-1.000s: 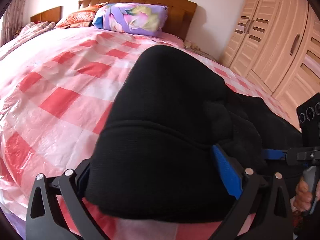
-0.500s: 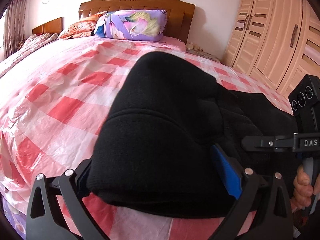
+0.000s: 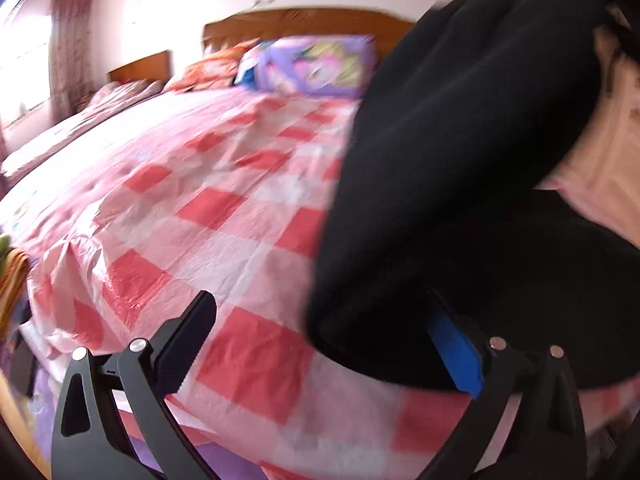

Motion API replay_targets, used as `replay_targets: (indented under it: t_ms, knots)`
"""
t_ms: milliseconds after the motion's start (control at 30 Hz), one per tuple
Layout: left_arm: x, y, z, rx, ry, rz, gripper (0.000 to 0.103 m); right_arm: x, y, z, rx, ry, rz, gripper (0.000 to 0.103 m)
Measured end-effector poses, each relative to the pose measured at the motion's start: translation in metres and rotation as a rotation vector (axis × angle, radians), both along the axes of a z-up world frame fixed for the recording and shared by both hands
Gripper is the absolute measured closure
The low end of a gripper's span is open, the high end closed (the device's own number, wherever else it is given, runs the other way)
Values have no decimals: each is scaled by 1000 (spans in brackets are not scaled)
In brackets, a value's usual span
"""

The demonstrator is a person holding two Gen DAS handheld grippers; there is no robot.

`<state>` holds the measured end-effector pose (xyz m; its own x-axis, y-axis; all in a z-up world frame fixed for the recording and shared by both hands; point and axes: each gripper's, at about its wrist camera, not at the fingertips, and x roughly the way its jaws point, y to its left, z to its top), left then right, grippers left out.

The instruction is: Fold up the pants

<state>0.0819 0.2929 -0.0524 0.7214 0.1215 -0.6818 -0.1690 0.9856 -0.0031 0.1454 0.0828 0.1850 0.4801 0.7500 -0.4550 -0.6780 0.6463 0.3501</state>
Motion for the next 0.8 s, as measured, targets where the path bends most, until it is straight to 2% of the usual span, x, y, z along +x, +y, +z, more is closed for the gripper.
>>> replay_targets:
  t_ms: [33,100,167,233,300,333,400,500,567,633,800]
  knots:
    - [10,1,-10,29,36,13,1,-1,-14,5,10,-9,-19,89]
    - [8,12,-11,-89,4,-6,1,-4,-49,0,17,-15,-74,89]
    - [4,14,-5,-99,-18,-7,1,-10,-91,-33,30,21,-147,89]
    - [3,10,0,-60,-27,-17,1,-12,-136,-90,42,96,-256,93]
    - [5,6,2,-48,-19,-28,1,-11,-168,-150,58,207,-344,99]
    - [8,4,0,-40,-6,-26,1,-12,-182,-185,36,267,-389,99]
    - [14,4,-7,-28,26,-14,1,-12,-200,-226,40,347,-429,99]
    - [15,19,-16,-139,38,-2,1,-17,-204,-231,59,351,-420,99]
    - [14,17,-15,-124,43,2,1,-18,-206,-221,58,325,-412,99]
    - [12,11,-11,-97,40,4,2,-14,-205,-209,62,325,-412,90]
    - [10,7,-11,-77,40,3,2,-16,-198,-199,100,438,-373,88]
